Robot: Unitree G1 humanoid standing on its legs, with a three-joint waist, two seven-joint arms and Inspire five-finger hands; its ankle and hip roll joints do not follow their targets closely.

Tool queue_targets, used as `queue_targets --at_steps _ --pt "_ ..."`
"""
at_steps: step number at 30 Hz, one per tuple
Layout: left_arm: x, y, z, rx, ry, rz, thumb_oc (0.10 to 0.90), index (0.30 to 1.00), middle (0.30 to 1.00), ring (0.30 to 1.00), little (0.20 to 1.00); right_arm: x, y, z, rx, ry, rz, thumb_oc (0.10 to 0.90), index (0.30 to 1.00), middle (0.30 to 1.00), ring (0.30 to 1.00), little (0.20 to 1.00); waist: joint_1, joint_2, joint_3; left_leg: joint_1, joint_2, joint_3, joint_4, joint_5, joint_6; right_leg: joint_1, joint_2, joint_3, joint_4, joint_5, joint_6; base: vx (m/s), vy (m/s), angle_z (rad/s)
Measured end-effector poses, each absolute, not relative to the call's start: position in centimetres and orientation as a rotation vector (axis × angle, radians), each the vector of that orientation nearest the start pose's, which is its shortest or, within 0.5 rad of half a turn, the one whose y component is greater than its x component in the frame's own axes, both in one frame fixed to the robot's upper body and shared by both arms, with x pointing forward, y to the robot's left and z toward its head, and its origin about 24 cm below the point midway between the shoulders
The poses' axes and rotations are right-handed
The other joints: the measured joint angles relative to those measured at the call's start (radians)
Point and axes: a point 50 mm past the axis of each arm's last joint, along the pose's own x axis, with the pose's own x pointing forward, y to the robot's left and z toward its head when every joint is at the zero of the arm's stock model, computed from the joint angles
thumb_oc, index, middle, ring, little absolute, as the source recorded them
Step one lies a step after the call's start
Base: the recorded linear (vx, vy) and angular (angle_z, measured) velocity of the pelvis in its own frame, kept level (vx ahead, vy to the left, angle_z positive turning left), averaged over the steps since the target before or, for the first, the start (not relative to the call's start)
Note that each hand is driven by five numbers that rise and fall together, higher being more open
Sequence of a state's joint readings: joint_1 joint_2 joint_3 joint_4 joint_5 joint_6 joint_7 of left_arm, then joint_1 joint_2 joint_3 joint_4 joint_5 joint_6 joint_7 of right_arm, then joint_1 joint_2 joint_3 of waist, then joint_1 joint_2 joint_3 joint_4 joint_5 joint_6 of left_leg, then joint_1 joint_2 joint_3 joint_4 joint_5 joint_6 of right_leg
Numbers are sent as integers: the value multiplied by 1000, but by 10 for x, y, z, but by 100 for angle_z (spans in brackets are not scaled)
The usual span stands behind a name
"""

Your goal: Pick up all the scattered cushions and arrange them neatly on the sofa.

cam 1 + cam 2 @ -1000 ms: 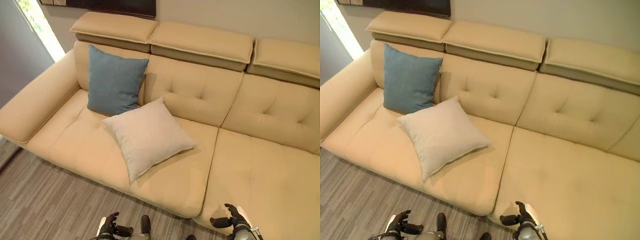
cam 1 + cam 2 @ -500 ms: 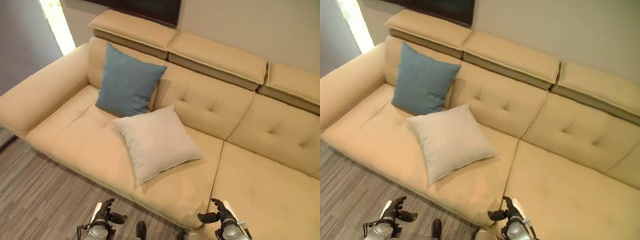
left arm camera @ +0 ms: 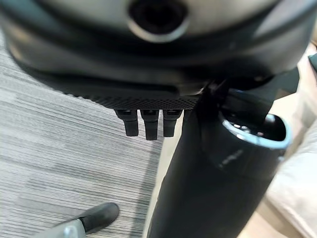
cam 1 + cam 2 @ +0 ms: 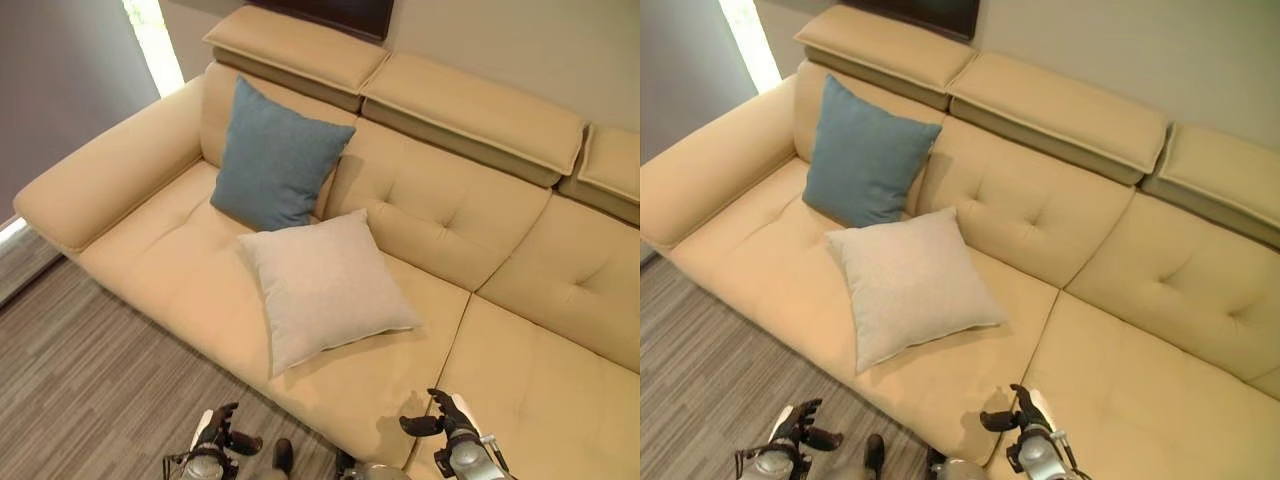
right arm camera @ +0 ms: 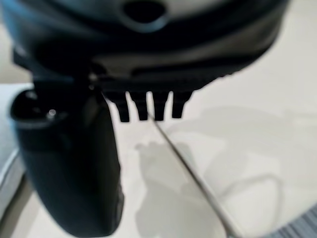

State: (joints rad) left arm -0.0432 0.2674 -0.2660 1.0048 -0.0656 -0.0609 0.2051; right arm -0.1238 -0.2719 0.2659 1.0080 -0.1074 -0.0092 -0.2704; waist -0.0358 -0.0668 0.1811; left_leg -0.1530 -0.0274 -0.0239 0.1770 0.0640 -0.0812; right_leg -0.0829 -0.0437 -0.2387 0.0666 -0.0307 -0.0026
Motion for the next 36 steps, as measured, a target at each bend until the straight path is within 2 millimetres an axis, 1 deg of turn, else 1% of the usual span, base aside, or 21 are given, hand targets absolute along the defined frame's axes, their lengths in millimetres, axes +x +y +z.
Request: queue_targets --at_steps 1,2,3,4,6,7,9,10,11,12,13,14,15,18,20,24,26,28,31,35,36 --pt "158 222 -132 411 881 99 800 900 900 900 900 186 -225 -120 -615 815 -82 800 900 900 900 900 4 -7 5 -22 -2 30 52 0 -1 2 -10 1 1 5 -28 59 4 -5" --pt "157 222 -132 411 883 99 800 900 900 900 900 188 -224 -119 -614 808 -83 800 900 900 900 900 2 -7 5 -30 2 45 65 -8 5 2 -12 -2 1 4 -37 163 25 -10" --pt "157 223 -132 411 883 100 800 900 900 900 900 192 -224 -116 -613 793 -84 800 900 900 900 900 -1 -12 8 -40 18 85 80 -44 51 3 -12 -4 0 -3 -60 188 46 -1" --pt "158 223 -132 409 881 101 800 900 900 900 900 190 -224 -117 -611 795 -84 800 900 900 900 900 -2 -16 8 -39 32 98 73 -54 65 6 -11 -6 -6 -4 -62 194 66 4" --pt "163 221 -128 394 848 104 800 900 900 900 900 187 -225 -118 -609 800 -85 800 900 900 900 900 0 -26 13 -34 70 90 2 -48 56 5 -6 1 -19 3 -64 99 63 5" --pt "165 219 -126 387 832 99 800 900 900 900 900 185 -226 -118 -609 802 -86 800 900 900 900 900 0 -29 16 -34 98 71 -38 -40 44 5 3 0 -19 15 -61 62 58 -1" --pt "168 215 -122 354 803 101 800 900 900 900 900 185 -228 -117 -612 802 -91 800 900 900 900 900 0 -34 22 -39 124 61 -85 -22 17 6 9 -1 -20 18 -62 97 125 -8" --pt "170 213 -122 337 795 101 800 900 900 900 900 185 -230 -117 -617 801 -94 800 900 900 900 900 2 -34 23 -35 132 64 -96 -17 14 7 9 -2 -20 20 -59 149 205 -19" --pt "169 210 -121 324 789 98 800 900 900 900 900 186 -232 -115 -624 795 -98 800 900 900 900 900 -2 -22 26 -23 133 67 -113 -5 19 17 18 3 -18 17 -46 108 167 -27" --pt "169 205 -121 312 785 89 800 900 900 900 900 183 -238 -114 -636 797 -107 800 900 900 900 900 -2 10 24 -5 146 73 -117 27 20 30 36 7 -14 8 -29 134 223 -15" --pt "168 206 -122 313 790 90 800 900 900 900 900 181 -238 -116 -630 806 -116 800 900 900 900 900 -5 10 25 8 148 74 -132 24 12 36 34 16 -9 0 -17 51 114 -5" --pt "172 206 -120 315 778 92 800 900 900 900 900 178 -237 -117 -628 811 -115 800 900 900 900 900 -3 2 19 16 134 76 -146 27 19 29 23 26 -1 -1 -12 64 141 -2" --pt "175 209 -115 321 751 95 800 900 900 900 900 177 -233 -118 -623 811 -105 800 900 900 900 900 1 -8 14 28 112 94 -165 23 35 22 0 40 9 -11 8 39 85 -12" --pt "181 218 -109 333 725 121 800 900 900 900 900 181 -223 -118 -603 788 -86 800 900 900 900 900 17 -8 13 39 73 121 -167 8 61 22 -38 62 6 -8 42 29 110 -17" --pt "185 226 -104 291 706 172 800 900 900 900 900 184 -215 -118 -588 779 -72 800 900 900 900 900 25 -9 13 40 59 125 -167 4 66 23 -50 69 -3 -2 55 9 69 -8" --pt "194 229 -94 134 645 292 800 900 900 900 900 191 -202 -117 -587 755 -34 800 900 900 900 900 26 -15 11 46 51 128 -170 -2 76 37 -54 78 -31 11 68 5 60 -3" --pt "193 229 -94 94 634 312 800 900 900 900 900 192 -200 -117 -584 752 -30 800 900 900 900 900 27 -19 9 59 52 135 -181 -2 76 41 -52 84 -39 14 72 10 33 -14" --pt "193 230 -94 31 631 352 800 900 900 900 900 191 -195 -118 -573 753 -24 800 900 900 900 900 25 -40 -5 67 56 156 -192 -3 76 41 -47 107 -57 25 72 0 52 -28" --pt "194 229 -93 15 624 372 800 900 900 900 900 184 -196 -122 -573 776 -23 800 900 900 900 900 24 -69 -22 71 59 182 -204 -2 76 36 -43 131 -75 39 72 -20 32 -25" --pt "200 227 -89 -1 601 393 800 900 900 900 900 172 -198 -127 -575 810 -29 800 900 900 900 900 18 -83 -24 70 57 198 -218 0 78 34 -44 140 -107 59 75 -53 19 -18" --pt "204 227 -86 -2 582 396 800 900 900 900 900 170 -198 -128 -575 815 -28 800 900 900 900 900 14 -86 -22 66 57 209 -220 0 78 21 -43 154 -107 66 77 -64 16 -26"
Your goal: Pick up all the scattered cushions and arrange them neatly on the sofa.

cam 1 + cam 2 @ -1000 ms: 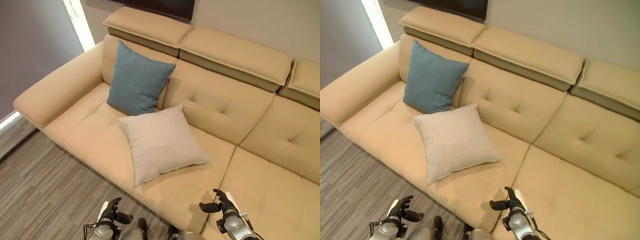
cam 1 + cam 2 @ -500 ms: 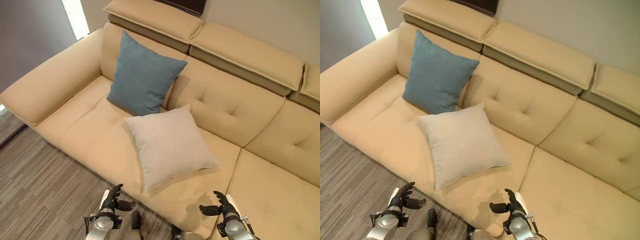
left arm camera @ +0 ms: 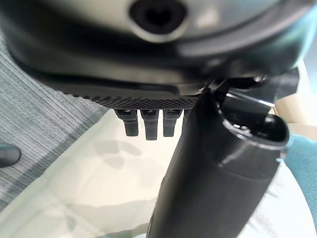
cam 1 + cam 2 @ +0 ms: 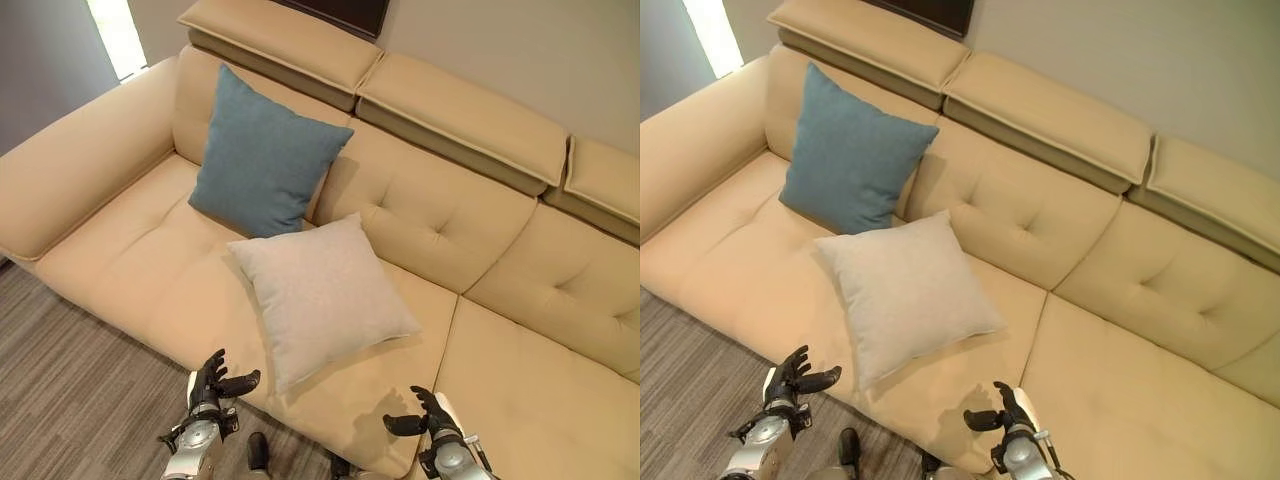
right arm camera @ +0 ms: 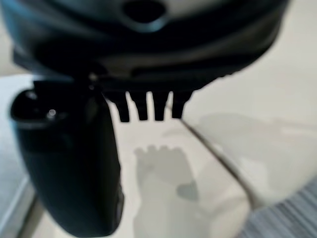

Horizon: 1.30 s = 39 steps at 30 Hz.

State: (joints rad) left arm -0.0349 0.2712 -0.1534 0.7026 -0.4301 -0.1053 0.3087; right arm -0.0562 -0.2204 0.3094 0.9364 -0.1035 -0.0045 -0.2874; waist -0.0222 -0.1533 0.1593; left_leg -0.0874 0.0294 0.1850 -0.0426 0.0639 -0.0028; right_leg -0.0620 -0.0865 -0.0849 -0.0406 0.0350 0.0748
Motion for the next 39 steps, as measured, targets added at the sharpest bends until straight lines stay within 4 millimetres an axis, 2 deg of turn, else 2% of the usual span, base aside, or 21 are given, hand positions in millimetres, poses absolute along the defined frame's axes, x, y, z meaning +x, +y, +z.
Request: queue_targets --at_steps 2,3,6,10,14,17,20,21,23,27,31,34,37,39 --pt "213 226 -79 -2 548 405 800 900 900 900 900 170 -196 -128 -580 814 -17 800 900 900 900 900 1 -6 5 -8 0 14 -4 1 1 -10 -1 10 -5 7 4 -107 2 -25" --pt "219 226 -75 4 530 411 800 900 900 900 900 167 -194 -130 -583 818 -8 800 900 900 900 900 -12 -16 8 -17 -3 24 -3 0 0 -28 0 21 -6 14 4 -106 1 -22" --pt "236 228 -63 13 477 431 800 900 900 900 900 177 -187 -126 -583 786 8 800 900 900 900 900 -27 -39 23 -42 1 46 -19 14 1 -62 2 39 -27 41 7 -58 -3 -25" --pt "257 228 -51 33 436 436 800 900 900 900 900 181 -181 -125 -584 770 30 800 900 900 900 900 -47 -68 38 -45 3 75 -35 18 0 -82 6 64 -35 54 14 -39 2 -23" --pt "273 224 -40 55 398 428 800 900 900 900 900 179 -180 -126 -588 775 26 800 900 900 900 900 -75 -73 53 -70 4 82 -35 20 1 -109 7 65 -35 61 11 -22 2 -6" --pt "275 224 -40 53 401 433 800 900 900 900 900 178 -178 -126 -592 770 29 800 900 900 900 900 -77 -74 59 -77 4 85 -36 20 0 -122 12 65 -34 61 11 -18 2 -5" --pt "279 228 -40 36 408 476 800 900 900 900 900 184 -175 -123 -584 746 28 800 900 900 900 900 -87 -89 68 -87 5 105 -37 20 0 -148 15 84 -34 67 7 -12 -7 -17" --pt "279 231 -39 13 400 507 775 862 862 862 862 185 -173 -122 -577 737 30 800 900 900 900 900 -94 -94 70 -89 4 112 -39 20 -1 -154 15 92 -33 69 8 -1 -7 -18" --pt "280 233 -38 -22 395 544 408 312 312 312 312 186 -170 -122 -574 730 41 800 900 900 900 900 -101 -98 72 -90 5 120 -41 20 0 -159 15 96 -34 75 17 -1 -2 -14" --pt "279 237 -37 -45 390 584 400 300 300 300 300 186 -167 -123 -574 727 56 800 900 900 900 900 -100 -100 73 -90 5 137 -45 20 0 -165 13 107 -34 80 23 6 -2 -12" --pt "285 229 -32 -89 367 546 400 300 300 300 300 190 -162 -118 -563 695 65 800 900 900 900 900 -104 -114 79 -89 3 144 -45 20 0 -173 10 116 -34 84 23 10 9 -7" --pt "288 225 -26 -106 340 526 400 300 300 300 300 192 -161 -117 -558 680 65 800 900 900 900 900 -103 -116 80 -88 1 145 -45 21 0 -170 10 116 -36 85 21 0 4 -1" --pt "291 218 -23 -109 323 477 400 300 300 300 300 195 -163 -114 -551 668 52 800 900 900 900 900 -99 -98 93 -82 1 137 -45 22 1 -156 7 112 -39 85 21 -14 9 7" --pt "292 213 -22 -110 319 442 400 300 300 300 300 200 -163 -109 -536 642 38 800 900 900 900 900 -94 -77 108 -71 -4 134 -45 22 1 -141 4 111 -43 85 21 -5 6 2"
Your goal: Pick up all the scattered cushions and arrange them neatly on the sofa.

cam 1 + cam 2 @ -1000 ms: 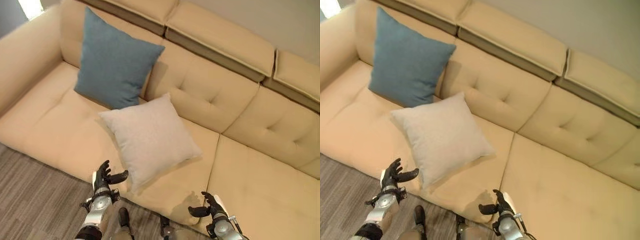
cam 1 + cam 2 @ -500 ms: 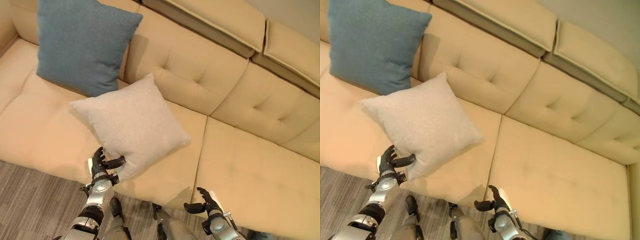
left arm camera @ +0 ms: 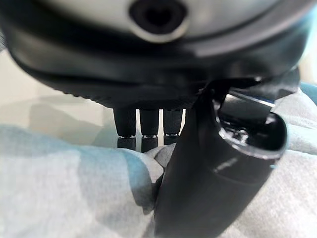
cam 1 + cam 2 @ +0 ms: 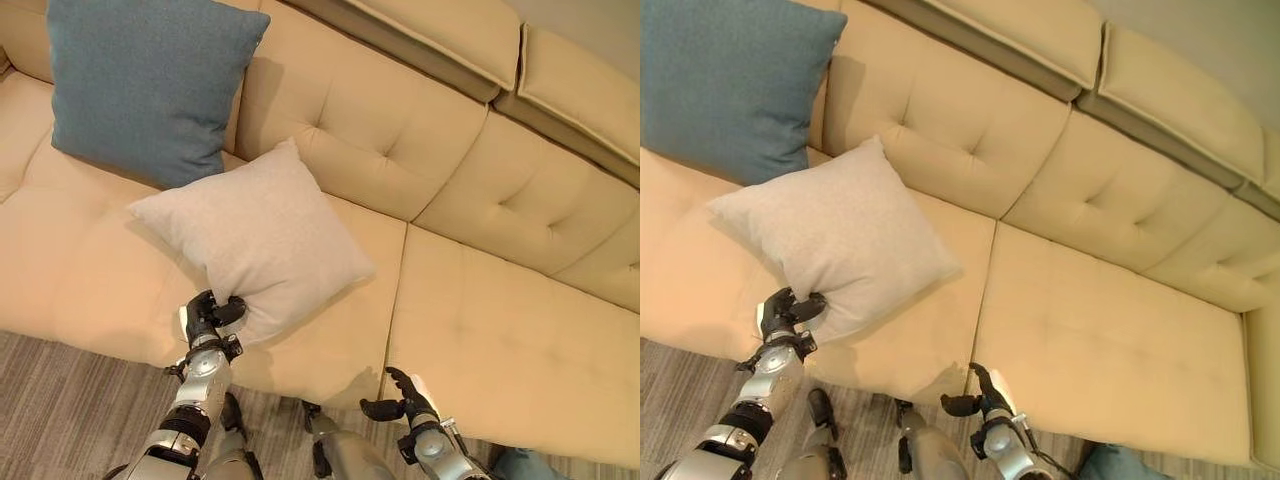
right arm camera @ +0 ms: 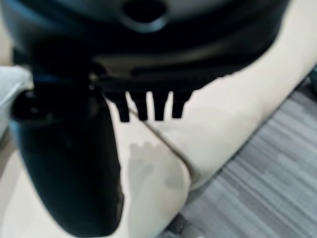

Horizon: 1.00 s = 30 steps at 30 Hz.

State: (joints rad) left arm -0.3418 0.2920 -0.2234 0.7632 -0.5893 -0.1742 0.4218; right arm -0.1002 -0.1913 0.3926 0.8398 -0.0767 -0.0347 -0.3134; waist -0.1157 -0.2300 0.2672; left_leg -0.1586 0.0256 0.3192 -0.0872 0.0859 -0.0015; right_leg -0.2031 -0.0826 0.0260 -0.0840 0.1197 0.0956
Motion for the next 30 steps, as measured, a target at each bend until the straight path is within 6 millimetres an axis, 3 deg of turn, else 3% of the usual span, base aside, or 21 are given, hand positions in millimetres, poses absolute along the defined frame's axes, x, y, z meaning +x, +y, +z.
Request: queue_targets --at_steps 4,7,11,16,23,30 --pt "290 205 -19 -136 293 390 400 300 300 300 300 212 -170 -96 -532 575 12 800 900 900 900 900 7 45 26 15 -3 -3 0 0 0 19 -4 -2 -7 3 -4 0 0 0" --pt "285 198 -20 -144 288 332 400 300 300 300 300 222 -189 -80 -536 512 -55 800 900 900 900 900 10 79 30 22 -4 -5 0 0 0 26 -6 -3 -7 3 -4 0 0 0" --pt "275 199 -27 -111 308 274 400 300 300 300 300 239 -219 -49 -572 387 -142 800 900 900 900 900 11 103 31 38 -4 -11 0 0 0 43 -6 -4 -7 3 -4 -1 0 1" --pt "263 199 -38 -86 349 228 400 300 300 300 300 249 -240 -26 -617 308 -190 800 900 900 900 900 19 123 29 42 -2 -28 0 4 3 54 -6 -20 -8 3 -4 -8 3 8" --pt "248 209 -47 -47 382 194 400 300 300 300 300 267 -237 3 -612 182 -187 800 900 900 900 900 27 147 26 32 -4 -50 0 11 8 55 -9 -41 -8 3 -4 -17 1 9" --pt "235 213 -52 -59 399 151 400 300 300 300 300 296 -219 26 -545 107 -118 800 900 900 900 900 77 170 30 15 -5 -60 0 16 11 43 -10 -51 -8 3 -4 -13 1 4"
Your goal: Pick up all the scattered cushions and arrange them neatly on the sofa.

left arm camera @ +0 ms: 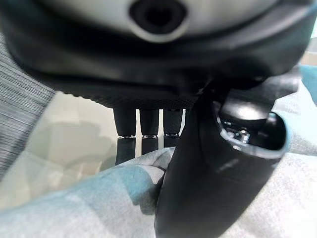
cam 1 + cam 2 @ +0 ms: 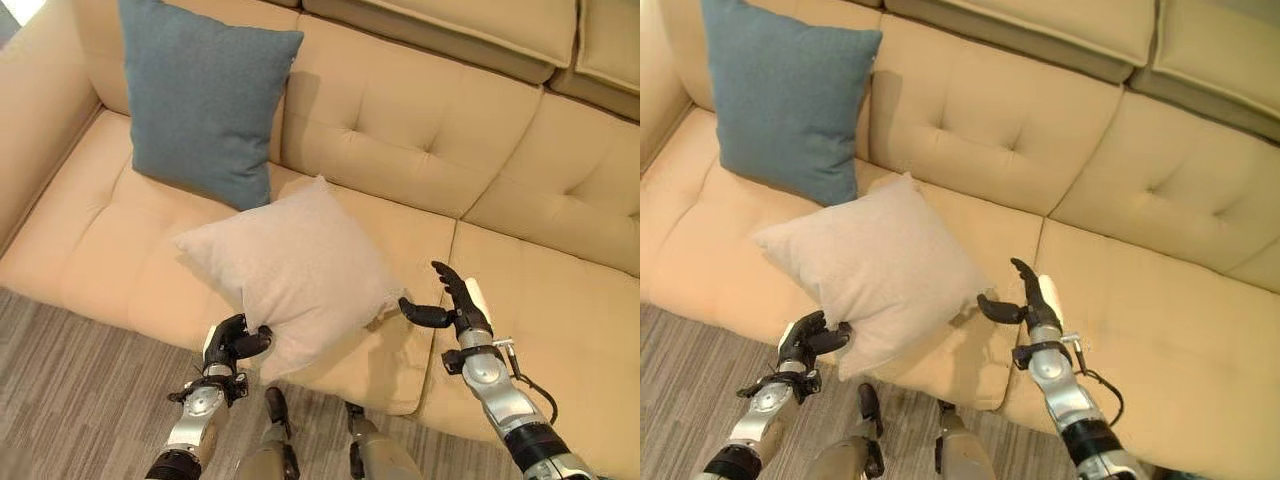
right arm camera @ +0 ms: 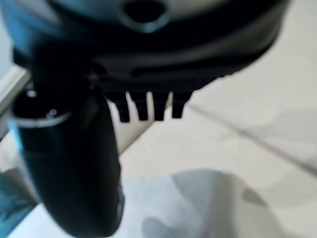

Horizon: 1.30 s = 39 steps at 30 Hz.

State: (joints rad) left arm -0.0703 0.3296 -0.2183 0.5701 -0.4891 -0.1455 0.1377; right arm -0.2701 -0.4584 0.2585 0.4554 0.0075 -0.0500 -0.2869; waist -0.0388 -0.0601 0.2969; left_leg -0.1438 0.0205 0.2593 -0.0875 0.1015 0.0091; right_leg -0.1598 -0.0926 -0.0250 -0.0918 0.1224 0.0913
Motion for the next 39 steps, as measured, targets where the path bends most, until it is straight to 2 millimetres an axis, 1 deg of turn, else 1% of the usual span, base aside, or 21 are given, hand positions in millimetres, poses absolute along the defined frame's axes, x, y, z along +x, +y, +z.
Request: queue_targets --at_steps 3,6,8,10,12,16,18,19,20,21,24,25,28,32,34,36,39 --pt "229 216 -56 -67 415 155 400 300 300 300 300 301 -212 28 -547 96 -92 800 900 900 900 900 11 5 1 -10 0 -9 0 2 -1 -5 0 -9 0 -1 -1 -8 -2 9" --pt "226 218 -57 -69 423 159 400 300 300 300 300 302 -208 26 -549 105 -62 800 900 900 900 900 27 9 2 -23 1 -35 0 7 -2 -5 1 -35 0 -4 -1 -16 -4 25" --pt "228 218 -56 -69 418 158 400 300 300 300 300 305 -204 22 -527 128 -57 800 900 900 900 900 29 9 3 -34 0 -52 0 13 -3 -7 0 -53 0 -6 -1 -12 -5 24" --pt "228 218 -56 -69 417 155 400 300 300 300 300 310 -197 16 -489 163 -47 800 900 900 900 900 45 9 3 -39 0 -56 0 15 -3 -10 0 -55 0 -6 0 -19 -8 7" --pt "230 217 -55 -70 411 145 400 300 300 300 300 311 -194 12 -490 184 -22 800 900 900 900 900 53 11 4 -45 -1 -60 0 17 -4 -14 -1 -57 0 -6 0 -5 -6 7" --pt "234 216 -52 -71 398 136 400 300 300 300 300 312 -189 9 -498 201 20 800 900 900 900 900 54 18 8 -63 0 -78 0 24 -5 -24 0 -78 0 -6 0 -12 -15 11" --pt "242 215 -47 -70 378 130 400 300 300 300 300 314 -186 8 -482 215 33 800 900 900 900 900 54 24 13 -76 1 -88 0 29 -8 -31 2 -85 0 -6 0 -15 -17 12" --pt "242 215 -47 -70 377 130 400 300 300 300 300 315 -185 7 -478 219 35 800 900 900 900 900 54 25 13 -77 1 -89 0 30 -8 -32 2 -85 0 -6 0 -5 -5 10" --pt "246 214 -44 -70 367 128 400 300 300 300 300 315 -179 5 -432 232 43 800 900 900 900 900 55 27 14 -78 2 -90 0 31 -9 -33 2 -88 0 -6 0 0 0 0" --pt "247 214 -43 -69 364 128 400 300 300 300 300 317 -181 4 -409 243 34 800 900 900 900 900 54 27 15 -79 2 -91 0 31 -9 -33 3 -88 0 -6 0 0 0 0" --pt "252 214 -40 -74 351 129 400 300 300 300 300 318 -172 2 -285 270 50 800 900 900 900 900 55 28 22 -80 4 -93 0 33 -12 -34 4 -92 0 -6 0 0 -5 1" --pt "253 214 -39 -69 352 135 400 300 300 300 300 318 -170 1 -229 281 55 400 300 300 300 300 55 28 22 -81 4 -95 0 33 -13 -33 5 -95 0 -6 0 2 -13 4" --pt "253 213 -39 -85 354 138 400 300 300 300 300 318 -172 1 -141 297 68 400 300 300 300 300 55 28 22 -83 7 -100 0 35 -15 -33 9 -101 0 -6 0 3 -14 4" --pt "253 214 -40 -110 357 155 400 300 300 300 300 317 -175 0 -75 305 53 400 300 300 300 300 56 27 22 -83 15 -102 0 37 -18 -31 16 -104 0 -6 0 2 -13 1" --pt "253 218 -39 -101 356 166 400 300 300 300 300 315 -176 -1 -70 309 59 400 300 300 300 300 56 28 22 -82 18 -102 0 38 -19 -30 18 -104 0 -6 -1 5 -20 0" --pt "252 219 -39 -100 357 173 400 300 300 300 300 310 -176 -4 -65 311 75 400 300 300 300 300 57 28 22 -76 18 -102 0 38 -19 -25 18 -104 0 -6 -1 10 -21 0" --pt "246 222 -42 -90 371 181 400 300 300 300 300 297 -178 -11 -72 323 96 400 300 300 300 300 60 28 22 -65 16 -102 0 38 -19 -13 16 -104 0 -7 -2 14 -35 1"
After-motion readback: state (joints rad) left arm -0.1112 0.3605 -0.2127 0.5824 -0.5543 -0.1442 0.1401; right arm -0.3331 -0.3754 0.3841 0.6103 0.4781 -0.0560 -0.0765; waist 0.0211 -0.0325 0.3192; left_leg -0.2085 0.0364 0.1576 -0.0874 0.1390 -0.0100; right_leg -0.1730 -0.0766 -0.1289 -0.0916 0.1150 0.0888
